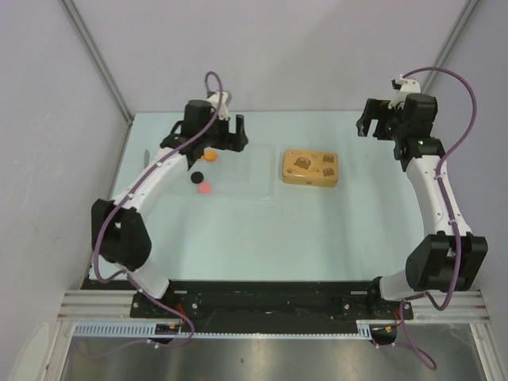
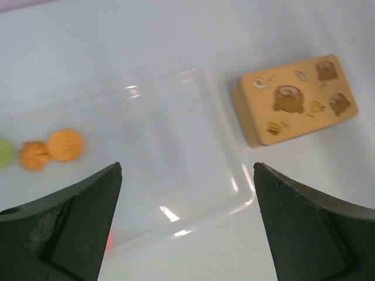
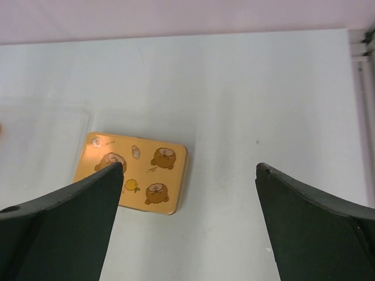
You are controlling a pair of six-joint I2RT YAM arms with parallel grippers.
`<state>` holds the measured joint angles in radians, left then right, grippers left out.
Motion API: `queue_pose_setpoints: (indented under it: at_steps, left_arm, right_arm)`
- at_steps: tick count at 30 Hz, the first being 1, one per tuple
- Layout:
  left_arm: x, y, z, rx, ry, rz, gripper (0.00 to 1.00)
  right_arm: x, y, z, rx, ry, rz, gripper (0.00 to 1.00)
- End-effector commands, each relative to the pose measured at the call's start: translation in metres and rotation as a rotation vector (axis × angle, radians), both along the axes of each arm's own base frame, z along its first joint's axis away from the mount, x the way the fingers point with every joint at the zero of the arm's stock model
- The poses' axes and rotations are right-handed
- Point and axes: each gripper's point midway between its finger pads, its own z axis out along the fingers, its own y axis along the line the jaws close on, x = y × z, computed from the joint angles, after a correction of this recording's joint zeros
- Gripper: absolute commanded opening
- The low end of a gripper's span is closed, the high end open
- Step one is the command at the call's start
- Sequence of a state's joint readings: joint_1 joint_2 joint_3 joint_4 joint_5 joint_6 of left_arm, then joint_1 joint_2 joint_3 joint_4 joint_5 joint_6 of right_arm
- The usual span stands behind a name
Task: Pack the cookies
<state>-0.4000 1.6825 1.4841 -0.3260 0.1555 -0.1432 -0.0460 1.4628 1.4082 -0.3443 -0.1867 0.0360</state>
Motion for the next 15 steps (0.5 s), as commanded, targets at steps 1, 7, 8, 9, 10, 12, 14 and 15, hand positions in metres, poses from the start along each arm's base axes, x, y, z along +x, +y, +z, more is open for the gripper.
queue_pose_setpoints:
  at_steps: [1,7,8,9,10,12,14,15]
  left_arm:
    - [0.006,0.061,0.056,0.025,-0.194,0.111,1.00]
    - [-0.008,0.121,0.098,0.065,-0.337,0.221,1.00]
    - [-0.010,0.127,0.099,0.066,-0.341,0.236,1.00]
    - [-0.012,0.137,0.105,0.065,-0.355,0.259,1.00]
    - [-0.017,0.141,0.114,0.059,-0.376,0.265,1.00]
    - [-0.022,0.152,0.121,0.088,-0.406,0.277,1.00]
    - [-0.028,0.160,0.130,0.100,-0.433,0.297,1.00]
    - [-0.030,0.162,0.132,0.104,-0.437,0.303,1.00]
  right_arm:
    - [-0.013,-0.022,0.024,-0.111,-0.062,-0.085,1.00]
    - [-0.024,-0.028,0.053,-0.139,-0.151,-0.109,1.00]
    - [-0.026,-0.028,0.056,-0.142,-0.159,-0.110,1.00]
    - [-0.027,-0.028,0.059,-0.145,-0.168,-0.111,1.00]
    - [-0.030,-0.028,0.067,-0.146,-0.189,-0.112,1.00]
    - [-0.032,-0.027,0.072,-0.147,-0.202,-0.110,1.00]
    - [-0.037,-0.027,0.077,-0.148,-0.215,-0.107,1.00]
    - [-0.038,-0.025,0.078,-0.149,-0.218,-0.099,1.00]
